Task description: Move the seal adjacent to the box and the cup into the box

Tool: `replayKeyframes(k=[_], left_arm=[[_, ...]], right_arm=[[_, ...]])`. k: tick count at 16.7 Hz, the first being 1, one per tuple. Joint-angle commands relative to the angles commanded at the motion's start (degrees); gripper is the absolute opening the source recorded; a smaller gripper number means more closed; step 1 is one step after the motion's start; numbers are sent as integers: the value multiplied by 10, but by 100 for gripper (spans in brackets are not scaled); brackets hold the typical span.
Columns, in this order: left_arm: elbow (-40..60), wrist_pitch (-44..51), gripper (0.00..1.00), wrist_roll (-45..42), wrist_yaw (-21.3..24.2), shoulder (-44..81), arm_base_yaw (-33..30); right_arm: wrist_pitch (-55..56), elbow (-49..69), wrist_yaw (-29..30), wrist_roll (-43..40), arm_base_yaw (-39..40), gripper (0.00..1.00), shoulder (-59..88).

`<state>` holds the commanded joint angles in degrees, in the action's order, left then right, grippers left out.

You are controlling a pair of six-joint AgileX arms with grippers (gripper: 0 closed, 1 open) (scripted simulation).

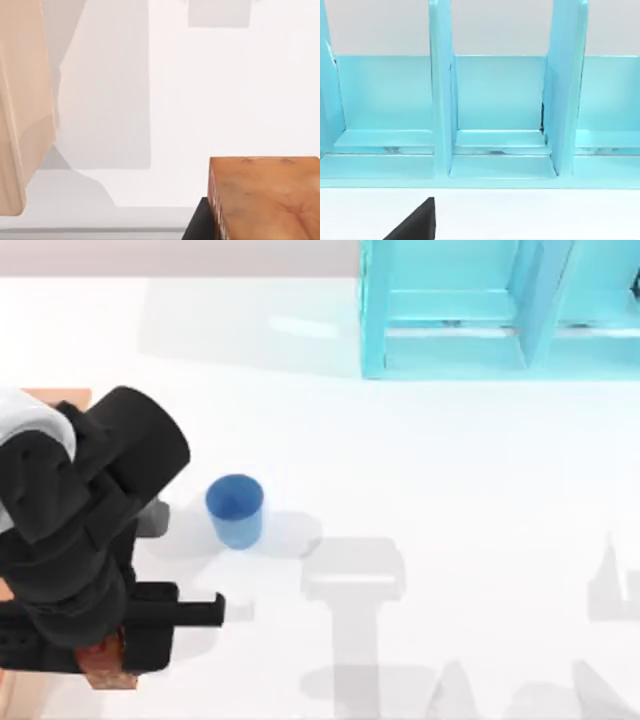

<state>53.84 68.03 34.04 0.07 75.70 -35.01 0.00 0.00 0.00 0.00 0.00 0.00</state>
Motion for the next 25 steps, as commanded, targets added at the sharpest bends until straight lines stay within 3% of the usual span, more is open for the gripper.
replayKeyframes(k=[7,18,25], left_arm=[[39,10,0,-18,0,42,13],[414,72,0,-158,2,341,150],[430,71,0,-170,2,358,158]], right_arm=[[0,0,0,0,0,100,0],[0,0,0,0,0,100,0],[0,0,0,0,0,100,0]])
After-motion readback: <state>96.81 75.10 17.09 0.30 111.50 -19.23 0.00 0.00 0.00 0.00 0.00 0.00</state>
